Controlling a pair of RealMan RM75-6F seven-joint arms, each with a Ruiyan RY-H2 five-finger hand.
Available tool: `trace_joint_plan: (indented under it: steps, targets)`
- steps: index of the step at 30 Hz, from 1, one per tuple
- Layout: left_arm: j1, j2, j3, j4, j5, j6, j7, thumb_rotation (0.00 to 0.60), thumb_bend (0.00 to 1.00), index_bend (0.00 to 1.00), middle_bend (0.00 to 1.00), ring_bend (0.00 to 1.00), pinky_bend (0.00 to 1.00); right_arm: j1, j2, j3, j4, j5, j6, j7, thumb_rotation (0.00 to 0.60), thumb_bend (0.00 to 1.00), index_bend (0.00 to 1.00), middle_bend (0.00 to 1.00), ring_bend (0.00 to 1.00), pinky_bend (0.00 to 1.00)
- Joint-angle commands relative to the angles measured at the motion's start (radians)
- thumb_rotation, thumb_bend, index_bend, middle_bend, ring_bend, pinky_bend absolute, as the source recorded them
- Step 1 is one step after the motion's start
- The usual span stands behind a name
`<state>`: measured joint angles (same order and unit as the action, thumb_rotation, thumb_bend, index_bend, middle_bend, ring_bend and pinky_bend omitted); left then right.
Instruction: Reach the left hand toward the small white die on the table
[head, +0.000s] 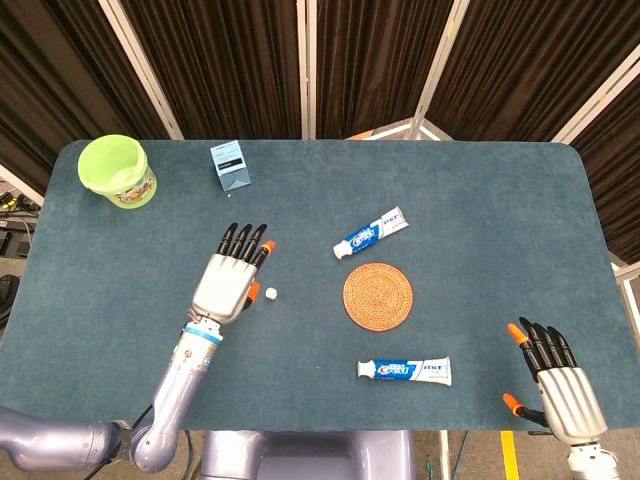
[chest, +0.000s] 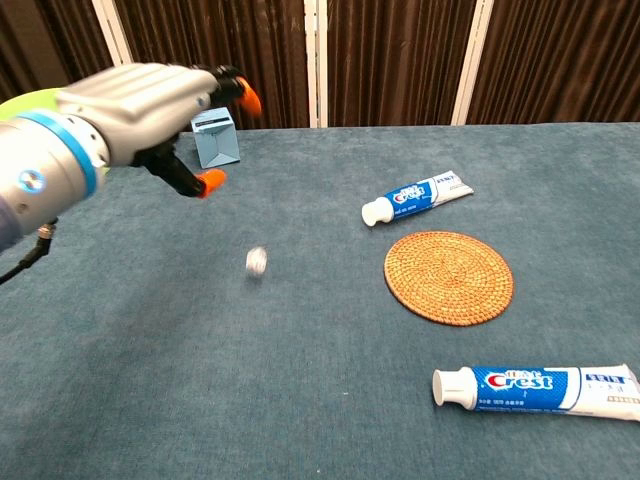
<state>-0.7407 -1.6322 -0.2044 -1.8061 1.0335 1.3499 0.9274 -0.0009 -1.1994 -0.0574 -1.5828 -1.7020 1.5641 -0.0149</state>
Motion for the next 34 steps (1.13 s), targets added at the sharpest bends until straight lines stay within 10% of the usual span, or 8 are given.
trace_joint_plan:
  steps: [1,26,34]
  targets:
    - [0.017,0.019,0.017,-0.009,0.023,0.012,-0.020,0.600,0.43,0.04,0.00,0.00,0.00,0.000,-0.001,0.000,0.002,0.001,-0.001,-0.001,0.600,0.07,0.00,0.00,0.00,0.00]
    - [0.474,0.310,0.375,-0.006,0.406,0.372,-0.365,0.600,0.27,0.03,0.00,0.00,0.00,0.002,-0.026,0.011,0.018,0.013,-0.005,-0.033,0.600,0.07,0.00,0.00,0.00,0.00]
    - [0.544,0.340,0.396,0.032,0.447,0.394,-0.451,0.600,0.25,0.00,0.00,0.00,0.00,0.004,-0.028,0.018,0.020,0.022,-0.006,-0.033,0.600,0.07,0.00,0.00,0.00,0.00]
